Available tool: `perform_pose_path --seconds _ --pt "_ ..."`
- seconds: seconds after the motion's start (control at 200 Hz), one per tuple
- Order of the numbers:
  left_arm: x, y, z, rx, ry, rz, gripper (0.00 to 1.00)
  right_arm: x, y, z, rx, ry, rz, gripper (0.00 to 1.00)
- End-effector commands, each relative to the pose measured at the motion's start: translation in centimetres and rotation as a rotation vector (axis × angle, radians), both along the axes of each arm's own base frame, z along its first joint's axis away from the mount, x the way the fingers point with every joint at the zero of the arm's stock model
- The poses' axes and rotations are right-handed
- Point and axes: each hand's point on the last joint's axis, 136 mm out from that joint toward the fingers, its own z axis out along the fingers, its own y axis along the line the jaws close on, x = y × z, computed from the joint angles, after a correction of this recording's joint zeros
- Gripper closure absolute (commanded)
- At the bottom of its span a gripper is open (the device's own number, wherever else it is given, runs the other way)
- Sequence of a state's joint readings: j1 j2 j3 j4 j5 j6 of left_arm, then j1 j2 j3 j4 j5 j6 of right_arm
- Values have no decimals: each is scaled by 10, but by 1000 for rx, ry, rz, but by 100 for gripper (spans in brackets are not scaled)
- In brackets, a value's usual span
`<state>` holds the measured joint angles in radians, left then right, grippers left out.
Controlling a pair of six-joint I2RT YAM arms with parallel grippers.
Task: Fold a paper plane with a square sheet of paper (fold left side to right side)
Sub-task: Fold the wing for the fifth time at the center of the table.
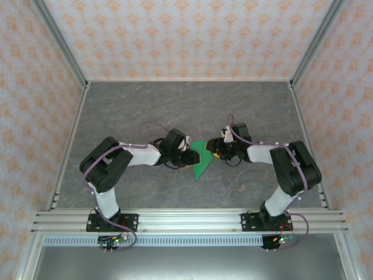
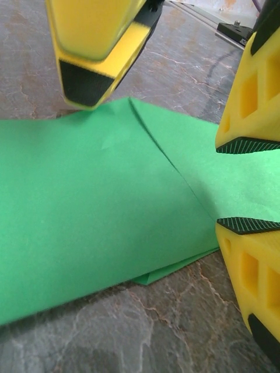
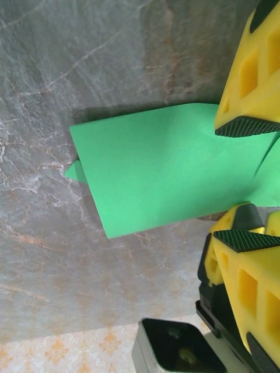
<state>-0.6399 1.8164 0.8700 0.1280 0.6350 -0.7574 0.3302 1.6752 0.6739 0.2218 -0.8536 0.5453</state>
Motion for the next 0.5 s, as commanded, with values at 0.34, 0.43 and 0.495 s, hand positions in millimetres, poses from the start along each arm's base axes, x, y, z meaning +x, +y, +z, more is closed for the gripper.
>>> perform_pose_path --seconds 0.34,0.43,0.495 --pt "15 17 -6 62 -43 31 62 -7 -24 2 -150 6 -2 45" --pt "15 16 -5 66 -47 25 62 -17 -29 3 -170 22 -3 42" --pt "15 17 -6 68 -46 26 62 -22 -32 0 -171 44 -12 41"
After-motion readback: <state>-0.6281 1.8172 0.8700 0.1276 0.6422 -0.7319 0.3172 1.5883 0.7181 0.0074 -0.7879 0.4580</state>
